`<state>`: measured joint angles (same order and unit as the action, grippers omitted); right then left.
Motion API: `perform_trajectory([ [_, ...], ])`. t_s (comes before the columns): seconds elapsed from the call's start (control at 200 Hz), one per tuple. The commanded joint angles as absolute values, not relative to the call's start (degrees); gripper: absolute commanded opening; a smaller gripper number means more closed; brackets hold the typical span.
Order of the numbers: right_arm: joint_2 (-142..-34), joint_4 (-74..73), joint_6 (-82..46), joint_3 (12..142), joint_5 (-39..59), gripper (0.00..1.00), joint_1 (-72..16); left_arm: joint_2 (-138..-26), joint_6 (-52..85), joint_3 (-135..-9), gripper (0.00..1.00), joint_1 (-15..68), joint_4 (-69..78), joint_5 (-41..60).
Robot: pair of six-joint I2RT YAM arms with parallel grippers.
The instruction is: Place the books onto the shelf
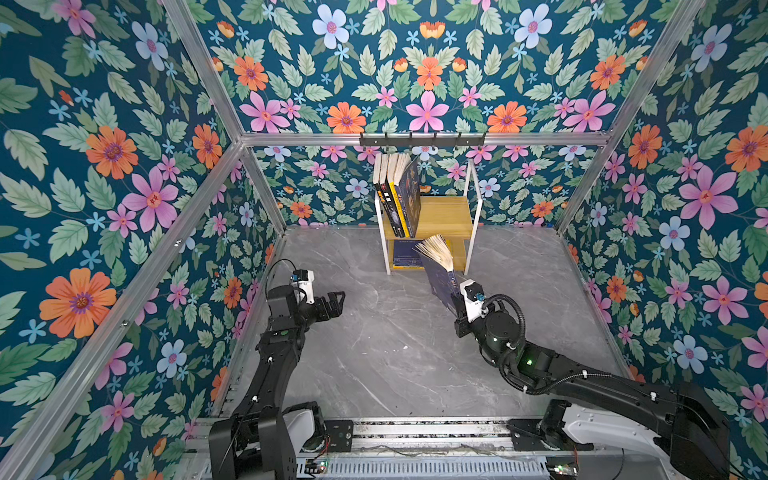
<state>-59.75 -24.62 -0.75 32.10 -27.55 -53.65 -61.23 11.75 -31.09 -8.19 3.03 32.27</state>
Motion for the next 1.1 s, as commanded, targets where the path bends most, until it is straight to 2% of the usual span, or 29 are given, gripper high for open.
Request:
perform_trajectory([
  [0.0,-58.47,-28.31,-2.55,32.91,-27.71,0.0,-53.44,-60.97,11.79,-31.15,1.0,-8.26,4.31,31.97],
  [0.25,-56.73,-30.88,-8.72,34.77,-28.62,0.0,-50.88,-60.79,11.95,-30.94,1.0,-8.26,4.48,31.9],
  [0.465,-59.41,-34.14,-8.04,39.9,-30.16,0.0,-49.43,-60.78,12.11,-31.12,1.0,-8.17,4.32,31.89],
  [0.825,-70.18,-35.92,-4.43,55.14,-29.86,0.0,-44.6,-60.64,11.49,-31.94,1.0,-7.82,2.89,31.26],
  [1.095,-83.02,-39.05,-3.27,65.12,-27.38,0.0,-38.75,-60.59,11.27,-32.43,1.0,-7.32,2.38,30.96],
])
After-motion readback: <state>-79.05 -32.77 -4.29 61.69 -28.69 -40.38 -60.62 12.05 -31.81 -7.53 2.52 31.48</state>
